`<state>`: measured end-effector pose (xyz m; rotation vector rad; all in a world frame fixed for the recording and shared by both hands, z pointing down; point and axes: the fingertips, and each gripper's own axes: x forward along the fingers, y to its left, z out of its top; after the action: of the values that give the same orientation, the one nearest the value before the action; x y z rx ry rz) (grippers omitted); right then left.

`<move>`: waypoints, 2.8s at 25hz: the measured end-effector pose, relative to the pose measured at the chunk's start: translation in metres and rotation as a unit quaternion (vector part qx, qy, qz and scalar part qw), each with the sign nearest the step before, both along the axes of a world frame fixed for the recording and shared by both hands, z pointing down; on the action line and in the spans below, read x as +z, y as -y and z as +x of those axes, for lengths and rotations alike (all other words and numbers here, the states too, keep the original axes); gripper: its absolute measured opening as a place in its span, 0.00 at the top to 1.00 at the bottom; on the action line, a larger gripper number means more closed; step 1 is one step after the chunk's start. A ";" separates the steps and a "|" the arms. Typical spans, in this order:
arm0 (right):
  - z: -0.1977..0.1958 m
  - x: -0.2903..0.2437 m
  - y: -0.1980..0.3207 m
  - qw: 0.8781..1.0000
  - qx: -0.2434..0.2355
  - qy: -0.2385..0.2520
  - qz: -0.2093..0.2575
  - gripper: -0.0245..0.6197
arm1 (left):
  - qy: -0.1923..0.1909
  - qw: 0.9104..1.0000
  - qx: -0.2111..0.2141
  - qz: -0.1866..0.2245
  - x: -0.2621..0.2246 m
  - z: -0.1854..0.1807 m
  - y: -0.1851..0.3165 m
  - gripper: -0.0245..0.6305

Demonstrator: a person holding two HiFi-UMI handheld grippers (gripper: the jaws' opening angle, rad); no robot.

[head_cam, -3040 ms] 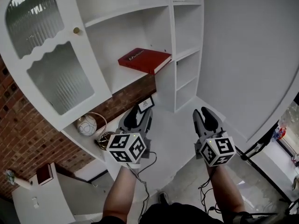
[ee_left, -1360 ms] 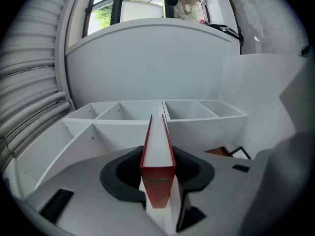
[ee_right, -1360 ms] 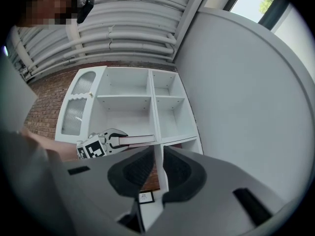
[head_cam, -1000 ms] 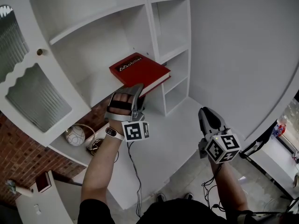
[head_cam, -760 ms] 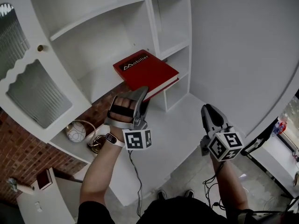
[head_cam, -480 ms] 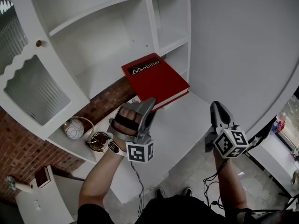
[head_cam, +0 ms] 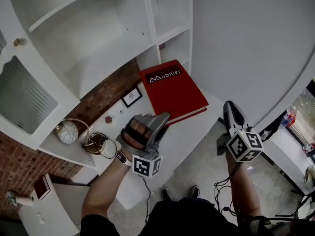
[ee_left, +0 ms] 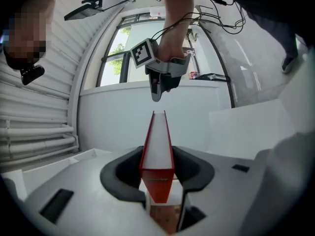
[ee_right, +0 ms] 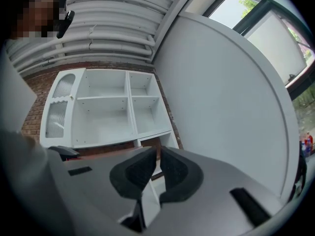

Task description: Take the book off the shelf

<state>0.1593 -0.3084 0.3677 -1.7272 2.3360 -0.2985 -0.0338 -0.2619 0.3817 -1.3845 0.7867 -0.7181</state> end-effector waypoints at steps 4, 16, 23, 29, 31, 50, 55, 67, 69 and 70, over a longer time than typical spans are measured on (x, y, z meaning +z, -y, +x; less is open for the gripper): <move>0.002 0.024 0.001 1.000 0.005 -0.004 -0.021 0.93 | 0.000 0.998 0.030 -0.060 0.048 0.005 0.006 0.71; 0.003 0.079 0.003 0.997 0.006 -0.020 -0.074 0.93 | 0.001 0.977 0.040 -0.209 0.177 0.009 0.024 0.70; -0.002 0.114 0.006 0.994 0.000 -0.020 -0.107 0.93 | 0.001 0.967 0.047 -0.251 0.224 0.012 0.023 0.70; -0.006 0.142 0.009 0.991 -0.003 -0.023 -0.131 0.93 | -0.009 0.961 0.043 -0.273 0.254 0.008 0.021 0.70; -0.008 0.152 0.009 0.990 -0.004 -0.023 -0.142 0.93 | -0.015 0.959 0.040 -0.279 0.262 0.006 0.020 0.70; -0.038 0.220 0.003 0.980 -0.026 -0.003 -0.199 0.93 | 0.013 0.914 -0.086 -0.397 0.377 -0.060 0.023 0.61; -0.036 0.227 0.000 0.978 -0.025 -0.004 -0.207 0.93 | 0.025 0.883 -0.116 -0.454 0.400 -0.066 0.020 0.55; -0.029 0.210 0.007 0.981 -0.023 -0.013 -0.195 0.93 | -0.060 0.771 -0.166 -0.612 0.402 -0.070 0.002 0.52; -0.031 0.201 0.009 0.982 -0.029 -0.021 -0.187 0.93 | -0.097 0.761 -0.171 -0.618 0.382 -0.069 0.002 0.52; -0.032 0.195 0.010 0.982 -0.033 -0.025 -0.182 0.93 | -0.125 0.750 -0.174 -0.625 0.369 -0.068 0.002 0.52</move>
<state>0.1272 -0.3180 0.5631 -1.8296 2.5000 -0.7423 -0.1022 -0.2636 0.7507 -2.6221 0.7766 -1.5298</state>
